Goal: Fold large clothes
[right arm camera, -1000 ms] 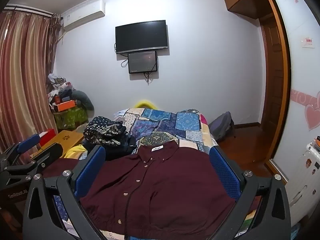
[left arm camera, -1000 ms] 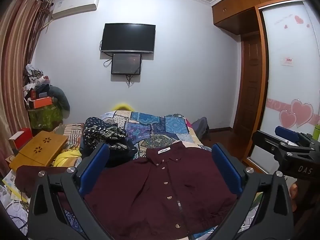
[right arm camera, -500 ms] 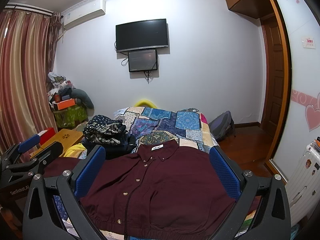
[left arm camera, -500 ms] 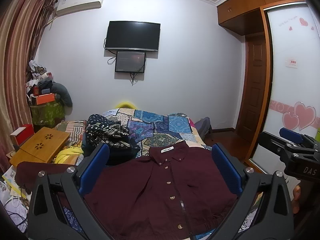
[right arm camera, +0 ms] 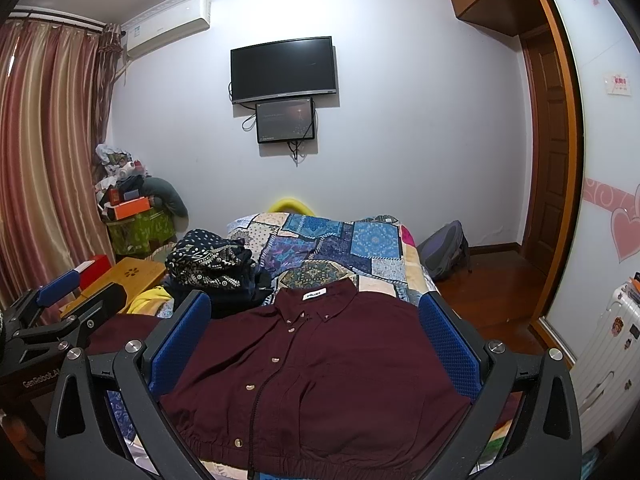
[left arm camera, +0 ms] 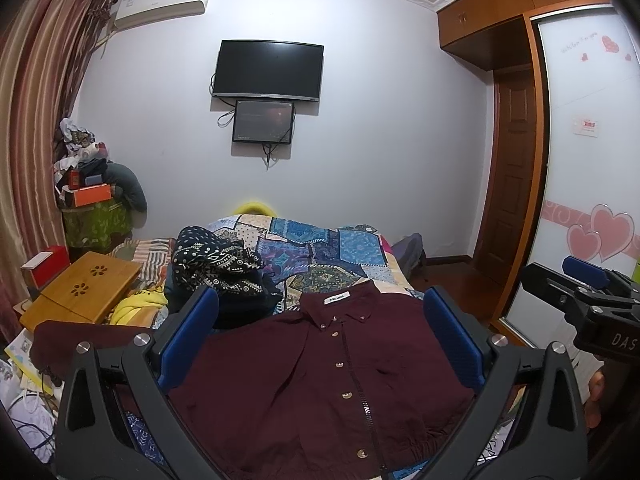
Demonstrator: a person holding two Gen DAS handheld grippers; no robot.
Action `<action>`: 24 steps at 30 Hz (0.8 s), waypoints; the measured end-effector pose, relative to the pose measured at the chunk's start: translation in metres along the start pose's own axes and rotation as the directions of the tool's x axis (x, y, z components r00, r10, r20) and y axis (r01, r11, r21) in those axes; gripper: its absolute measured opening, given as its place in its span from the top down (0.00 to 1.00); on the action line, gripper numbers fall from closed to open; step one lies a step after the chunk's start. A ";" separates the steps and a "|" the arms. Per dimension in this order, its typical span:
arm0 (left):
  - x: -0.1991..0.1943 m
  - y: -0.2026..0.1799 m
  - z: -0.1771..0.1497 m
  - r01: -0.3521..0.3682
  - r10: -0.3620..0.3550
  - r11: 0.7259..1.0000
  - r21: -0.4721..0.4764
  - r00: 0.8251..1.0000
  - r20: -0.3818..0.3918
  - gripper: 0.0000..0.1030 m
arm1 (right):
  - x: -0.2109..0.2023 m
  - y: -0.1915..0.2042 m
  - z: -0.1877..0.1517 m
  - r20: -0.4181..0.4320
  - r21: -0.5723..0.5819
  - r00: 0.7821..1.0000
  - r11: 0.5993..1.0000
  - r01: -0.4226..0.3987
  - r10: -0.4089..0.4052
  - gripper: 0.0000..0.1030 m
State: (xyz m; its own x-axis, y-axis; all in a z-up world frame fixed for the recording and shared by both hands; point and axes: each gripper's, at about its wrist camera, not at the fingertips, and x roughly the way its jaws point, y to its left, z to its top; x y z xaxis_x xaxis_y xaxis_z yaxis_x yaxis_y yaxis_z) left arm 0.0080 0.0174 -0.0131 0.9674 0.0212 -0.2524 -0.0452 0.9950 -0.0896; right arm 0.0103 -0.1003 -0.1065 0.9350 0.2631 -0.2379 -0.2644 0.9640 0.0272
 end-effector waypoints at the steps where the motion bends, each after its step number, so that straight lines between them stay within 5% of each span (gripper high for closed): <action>1: 0.000 0.001 0.000 0.000 0.000 1.000 -0.001 1.000 -0.001 0.00 | 0.000 0.000 0.000 -0.001 0.000 1.000 1.000 0.001 -0.001 0.00; 24: 0.006 0.004 -0.004 -0.009 0.008 1.000 -0.017 1.000 -0.011 0.00 | 0.000 -0.004 -0.003 -0.005 0.005 1.000 1.000 0.004 -0.004 0.00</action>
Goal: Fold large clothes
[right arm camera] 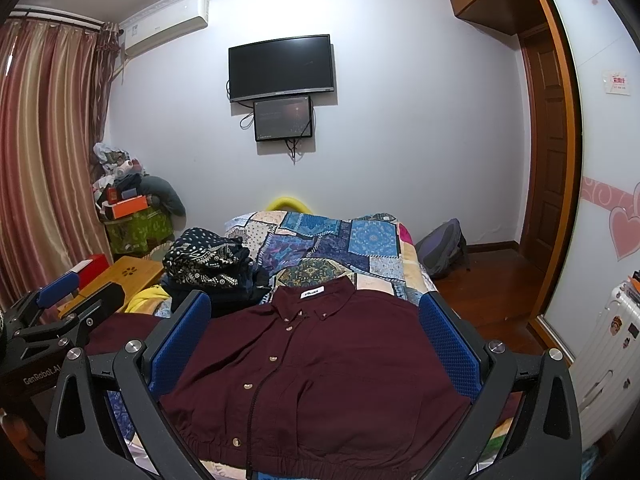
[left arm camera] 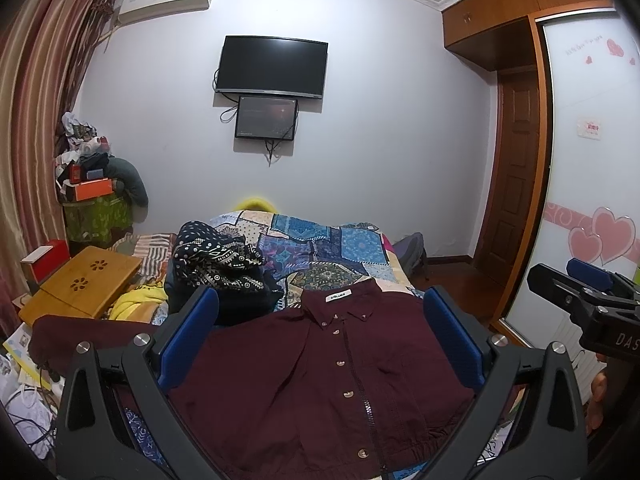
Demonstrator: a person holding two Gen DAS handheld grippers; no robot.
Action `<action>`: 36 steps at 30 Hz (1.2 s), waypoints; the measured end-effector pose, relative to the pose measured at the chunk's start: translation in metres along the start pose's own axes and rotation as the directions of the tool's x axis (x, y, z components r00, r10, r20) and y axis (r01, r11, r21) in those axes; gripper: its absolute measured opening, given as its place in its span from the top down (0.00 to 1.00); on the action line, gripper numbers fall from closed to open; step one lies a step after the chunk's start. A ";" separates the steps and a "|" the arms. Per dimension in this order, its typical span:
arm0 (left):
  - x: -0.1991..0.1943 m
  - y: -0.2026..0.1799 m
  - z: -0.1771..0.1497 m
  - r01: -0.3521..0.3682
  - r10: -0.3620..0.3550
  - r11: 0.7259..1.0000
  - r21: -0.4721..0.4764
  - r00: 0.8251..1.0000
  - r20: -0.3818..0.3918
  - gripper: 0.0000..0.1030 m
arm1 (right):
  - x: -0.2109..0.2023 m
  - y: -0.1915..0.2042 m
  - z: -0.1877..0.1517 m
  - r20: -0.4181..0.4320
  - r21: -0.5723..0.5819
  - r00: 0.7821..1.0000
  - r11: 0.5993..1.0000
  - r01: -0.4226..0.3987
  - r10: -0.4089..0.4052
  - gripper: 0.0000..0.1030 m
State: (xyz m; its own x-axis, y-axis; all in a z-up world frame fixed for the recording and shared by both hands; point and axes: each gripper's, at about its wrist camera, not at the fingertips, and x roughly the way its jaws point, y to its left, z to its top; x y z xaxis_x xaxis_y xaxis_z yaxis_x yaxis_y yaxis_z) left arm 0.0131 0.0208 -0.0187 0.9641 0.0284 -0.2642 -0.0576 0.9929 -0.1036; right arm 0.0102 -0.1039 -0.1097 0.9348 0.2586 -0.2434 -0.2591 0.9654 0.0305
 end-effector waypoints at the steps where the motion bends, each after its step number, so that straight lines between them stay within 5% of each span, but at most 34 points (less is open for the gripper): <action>1: 0.000 0.000 0.000 0.000 0.000 1.000 -0.002 1.000 -0.001 0.00 | 0.000 0.000 0.000 0.000 -0.001 1.000 1.000 0.000 0.000 0.00; 26: 0.018 0.014 -0.005 -0.013 0.012 0.999 -0.033 0.999 -0.043 0.00 | 0.017 0.001 0.000 -0.056 -0.006 0.998 1.000 0.007 -0.007 0.00; 36: 0.045 0.051 -0.003 -0.127 0.123 0.991 -0.053 0.990 -0.071 0.00 | 0.044 0.003 -0.002 -0.123 -0.007 0.992 1.000 0.008 -0.009 0.00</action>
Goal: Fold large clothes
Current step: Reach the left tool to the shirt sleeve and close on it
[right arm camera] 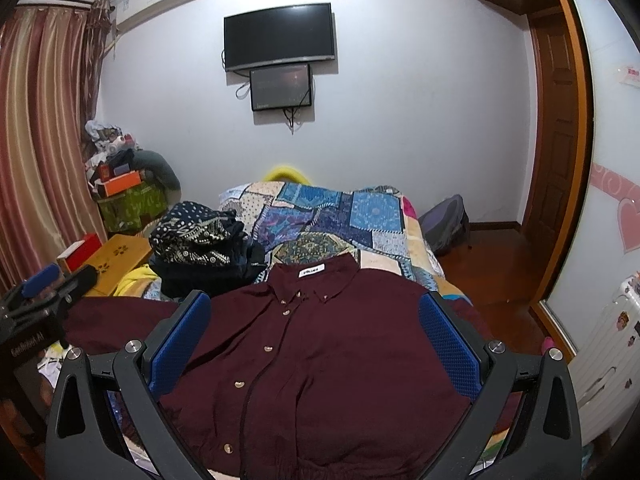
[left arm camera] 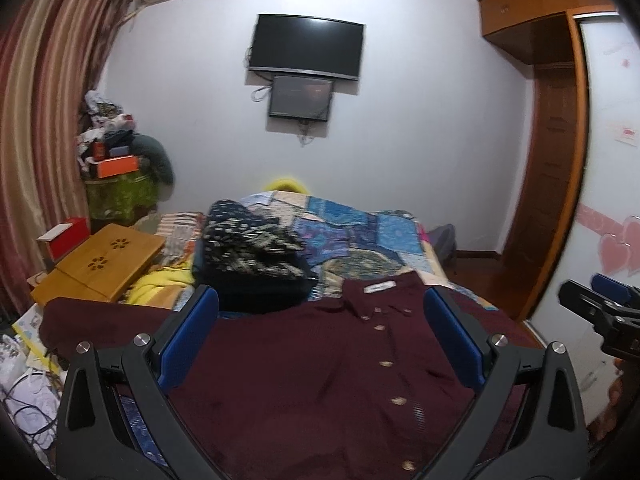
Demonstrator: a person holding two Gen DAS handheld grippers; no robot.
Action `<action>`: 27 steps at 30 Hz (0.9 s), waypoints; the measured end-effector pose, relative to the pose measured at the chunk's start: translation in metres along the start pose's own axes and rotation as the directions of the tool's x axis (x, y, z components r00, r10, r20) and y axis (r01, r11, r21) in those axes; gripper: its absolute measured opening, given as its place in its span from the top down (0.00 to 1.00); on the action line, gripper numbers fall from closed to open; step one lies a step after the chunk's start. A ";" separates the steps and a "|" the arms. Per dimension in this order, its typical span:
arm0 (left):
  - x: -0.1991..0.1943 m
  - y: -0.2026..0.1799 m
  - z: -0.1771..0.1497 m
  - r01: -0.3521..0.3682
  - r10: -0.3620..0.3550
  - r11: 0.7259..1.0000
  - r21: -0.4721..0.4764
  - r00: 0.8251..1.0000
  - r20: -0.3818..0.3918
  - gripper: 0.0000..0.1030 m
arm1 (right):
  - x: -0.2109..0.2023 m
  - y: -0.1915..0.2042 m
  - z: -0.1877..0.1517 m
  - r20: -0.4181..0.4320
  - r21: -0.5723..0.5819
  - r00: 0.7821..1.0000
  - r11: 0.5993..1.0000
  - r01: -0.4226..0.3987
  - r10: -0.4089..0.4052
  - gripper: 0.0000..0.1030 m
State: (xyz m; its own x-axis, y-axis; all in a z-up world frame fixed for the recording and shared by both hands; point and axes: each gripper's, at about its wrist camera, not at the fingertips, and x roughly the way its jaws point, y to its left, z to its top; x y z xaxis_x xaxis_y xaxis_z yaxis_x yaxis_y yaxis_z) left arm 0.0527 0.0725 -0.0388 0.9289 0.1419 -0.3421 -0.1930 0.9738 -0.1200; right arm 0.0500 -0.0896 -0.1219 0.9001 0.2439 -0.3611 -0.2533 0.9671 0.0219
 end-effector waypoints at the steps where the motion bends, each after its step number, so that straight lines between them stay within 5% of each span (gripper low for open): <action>1: 0.003 0.005 0.001 -0.016 0.016 1.000 -0.003 1.000 -0.002 0.00 | 0.004 0.000 0.000 -0.009 0.000 1.000 1.000 -0.001 0.001 0.00; 5: 0.020 0.036 0.003 -0.109 0.108 0.994 -0.021 0.994 -0.015 0.00 | 0.019 -0.001 0.000 -0.051 0.002 0.999 1.000 -0.003 0.003 0.00; 12: 0.061 0.123 -0.006 -0.283 0.266 0.950 -0.134 0.955 -0.131 0.00 | 0.050 -0.004 -0.001 -0.138 0.005 0.990 1.000 -0.002 0.003 0.00; 20: 0.098 0.241 -0.045 -0.495 0.408 0.834 -0.244 0.851 -0.330 0.00 | 0.096 -0.001 -0.009 -0.272 0.020 0.962 1.000 -0.022 0.027 0.00; 27: 0.121 0.335 -0.105 -0.564 0.323 0.711 -0.419 0.792 -0.518 0.01 | 0.136 0.006 -0.019 -0.381 0.026 0.924 0.999 -0.033 0.041 0.00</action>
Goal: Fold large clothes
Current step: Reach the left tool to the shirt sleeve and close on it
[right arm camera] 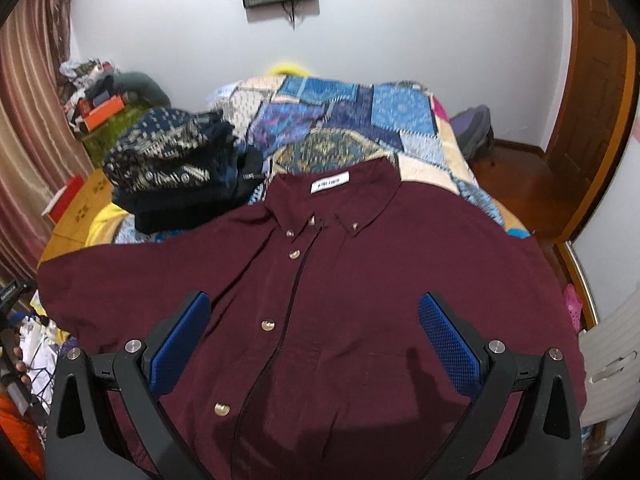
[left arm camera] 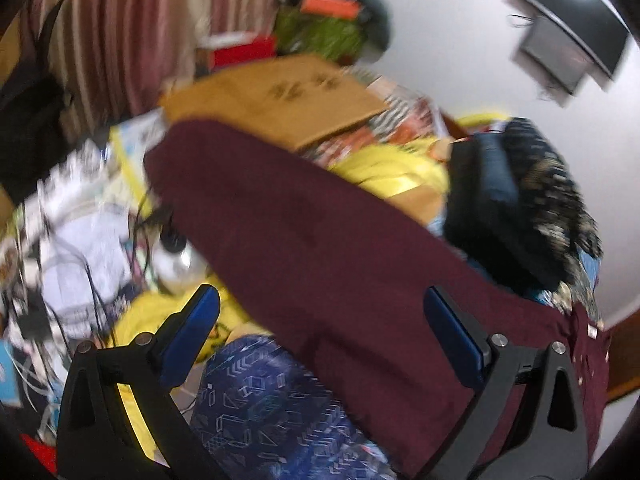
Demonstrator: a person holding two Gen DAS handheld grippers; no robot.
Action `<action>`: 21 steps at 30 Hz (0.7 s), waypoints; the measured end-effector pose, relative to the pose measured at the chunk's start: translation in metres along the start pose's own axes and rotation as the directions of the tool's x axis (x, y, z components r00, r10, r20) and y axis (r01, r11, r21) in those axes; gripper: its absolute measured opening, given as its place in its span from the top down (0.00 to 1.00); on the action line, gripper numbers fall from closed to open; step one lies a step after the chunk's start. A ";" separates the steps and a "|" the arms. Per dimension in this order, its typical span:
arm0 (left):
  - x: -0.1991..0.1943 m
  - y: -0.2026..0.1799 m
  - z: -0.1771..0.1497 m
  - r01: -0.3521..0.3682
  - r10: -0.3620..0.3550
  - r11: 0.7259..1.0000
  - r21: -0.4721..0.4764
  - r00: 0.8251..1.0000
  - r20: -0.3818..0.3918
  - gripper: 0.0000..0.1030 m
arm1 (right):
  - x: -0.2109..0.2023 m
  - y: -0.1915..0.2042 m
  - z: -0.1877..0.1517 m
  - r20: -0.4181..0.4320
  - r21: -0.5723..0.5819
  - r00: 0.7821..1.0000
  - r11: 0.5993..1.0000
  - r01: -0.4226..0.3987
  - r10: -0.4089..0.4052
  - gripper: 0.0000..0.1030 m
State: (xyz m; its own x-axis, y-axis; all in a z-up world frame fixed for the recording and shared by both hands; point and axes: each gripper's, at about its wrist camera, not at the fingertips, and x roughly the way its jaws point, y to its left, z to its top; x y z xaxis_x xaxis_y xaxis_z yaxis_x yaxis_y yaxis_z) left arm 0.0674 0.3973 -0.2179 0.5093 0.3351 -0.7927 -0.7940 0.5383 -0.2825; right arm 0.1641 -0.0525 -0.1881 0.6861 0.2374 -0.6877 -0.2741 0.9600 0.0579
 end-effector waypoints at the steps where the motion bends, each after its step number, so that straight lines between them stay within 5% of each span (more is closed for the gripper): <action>1: 0.009 0.009 0.000 0.000 -0.001 1.000 -0.030 1.000 -0.021 0.01 | 0.003 -0.001 0.000 -0.011 0.000 1.000 1.000 -0.001 0.001 0.00; 8: 0.077 0.057 -0.008 0.036 -0.082 0.971 -0.234 0.979 -0.186 0.11 | 0.026 -0.004 0.003 -0.075 0.007 0.997 1.000 -0.005 0.005 0.00; 14: 0.100 0.067 -0.006 0.065 -0.129 0.952 -0.299 0.972 -0.198 0.14 | 0.036 -0.006 0.004 -0.103 0.004 0.995 1.000 0.012 -0.011 0.00; 19: 0.103 0.061 0.000 0.064 -0.113 0.959 -0.277 0.980 -0.165 0.37 | 0.039 -0.005 0.005 -0.112 -0.001 0.994 1.000 0.021 -0.021 0.00; 21: 0.100 0.052 0.003 0.029 -0.062 0.975 -0.220 0.988 -0.144 0.65 | 0.038 -0.004 0.005 -0.106 -0.004 0.994 1.000 0.024 -0.024 0.00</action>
State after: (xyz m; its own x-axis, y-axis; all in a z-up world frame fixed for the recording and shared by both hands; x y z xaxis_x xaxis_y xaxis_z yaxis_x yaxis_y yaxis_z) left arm 0.0775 0.4615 -0.3099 0.5046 0.1865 -0.8430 -0.8322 0.3649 -0.4174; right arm 0.1946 -0.0465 -0.2101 0.6174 0.1971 -0.7616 -0.2606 0.9647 0.0385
